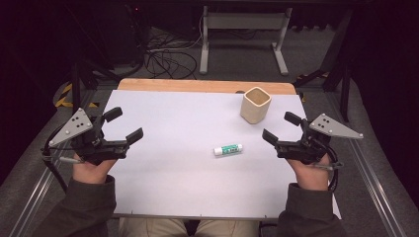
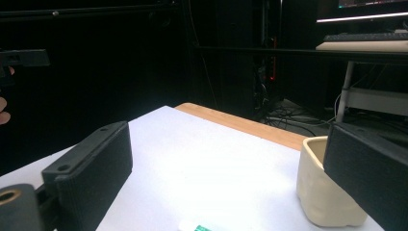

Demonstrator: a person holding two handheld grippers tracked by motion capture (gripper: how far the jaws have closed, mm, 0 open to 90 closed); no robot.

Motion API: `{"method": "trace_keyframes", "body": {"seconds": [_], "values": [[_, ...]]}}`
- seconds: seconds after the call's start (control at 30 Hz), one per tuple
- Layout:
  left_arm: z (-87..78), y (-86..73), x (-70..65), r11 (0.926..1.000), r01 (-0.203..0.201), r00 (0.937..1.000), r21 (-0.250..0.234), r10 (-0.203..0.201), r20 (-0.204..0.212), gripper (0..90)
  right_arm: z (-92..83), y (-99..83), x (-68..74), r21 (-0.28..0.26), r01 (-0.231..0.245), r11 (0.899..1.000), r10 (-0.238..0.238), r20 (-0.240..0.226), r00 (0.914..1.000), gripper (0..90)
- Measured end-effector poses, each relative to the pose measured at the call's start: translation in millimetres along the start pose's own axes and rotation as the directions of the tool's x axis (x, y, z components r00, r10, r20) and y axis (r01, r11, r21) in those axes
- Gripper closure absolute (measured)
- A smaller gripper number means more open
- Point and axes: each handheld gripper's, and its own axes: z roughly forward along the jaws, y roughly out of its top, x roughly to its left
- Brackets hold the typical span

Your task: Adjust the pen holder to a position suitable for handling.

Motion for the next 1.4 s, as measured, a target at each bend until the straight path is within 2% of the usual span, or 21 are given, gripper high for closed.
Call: {"method": "trace_keyframes", "body": {"seconds": [0.2,0.7,1.4], "values": [[8.1,-3.7,-2.6,0.9997,0.005,0.9998,0.024,-0.005,0.018,8.4,1.2,0.0,0.3,0.007,0.002,1.000,-0.002,-0.006,1.0000,3.9],[35.3,-19.2,-13.1,0.9968,-0.016,0.9978,0.079,0.011,0.065,11.6,0.8,1.0,0.5,0.013,0.003,1.000,-0.003,-0.015,0.9999,3.9],[72.7,-41.0,-22.8,0.9878,-0.045,0.9955,0.149,0.032,0.090,12.2,-2.7,1.3,-2.0,0.021,-0.001,1.000,0.002,-0.029,0.9996,3.9]]}}
